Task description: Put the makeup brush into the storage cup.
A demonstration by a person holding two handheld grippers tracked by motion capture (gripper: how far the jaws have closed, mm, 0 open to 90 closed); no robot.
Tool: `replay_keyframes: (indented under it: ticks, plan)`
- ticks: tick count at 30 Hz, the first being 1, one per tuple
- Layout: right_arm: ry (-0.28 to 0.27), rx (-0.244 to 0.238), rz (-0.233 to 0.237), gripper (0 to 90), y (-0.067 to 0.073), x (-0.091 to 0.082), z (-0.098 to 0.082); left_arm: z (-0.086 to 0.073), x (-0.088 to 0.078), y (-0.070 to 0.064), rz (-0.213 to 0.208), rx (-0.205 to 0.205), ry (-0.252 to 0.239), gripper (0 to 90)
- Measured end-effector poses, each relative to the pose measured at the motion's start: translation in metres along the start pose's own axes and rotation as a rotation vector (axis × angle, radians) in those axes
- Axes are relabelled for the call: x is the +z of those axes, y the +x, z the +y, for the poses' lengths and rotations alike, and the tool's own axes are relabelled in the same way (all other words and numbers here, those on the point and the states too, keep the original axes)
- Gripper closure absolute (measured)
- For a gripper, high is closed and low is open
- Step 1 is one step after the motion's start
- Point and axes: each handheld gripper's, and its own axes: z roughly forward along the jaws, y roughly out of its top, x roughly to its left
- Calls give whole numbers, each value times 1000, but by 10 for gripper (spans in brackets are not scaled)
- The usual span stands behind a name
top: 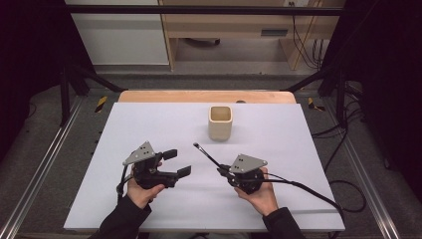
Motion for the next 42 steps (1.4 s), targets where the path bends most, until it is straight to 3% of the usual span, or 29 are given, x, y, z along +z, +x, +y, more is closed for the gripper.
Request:
replay_keyframes:
  ticks: [10,19,29,37,42]
  plan:
    - [-35,3,1,833,-1,-3,5,13,13,-8,-18,18,-15,163]
    - [-49,2,27,833,2,-1,9,15,28,-13,-41,-3,-15,231]
    - [-54,-3,50,833,8,3,9,8,32,-13,-48,-13,-27,374]
    - [-42,-5,63,832,10,8,7,7,32,-14,-47,-3,-45,553]
    - [-45,-4,68,832,11,9,7,6,31,-12,-48,-26,-60,624]
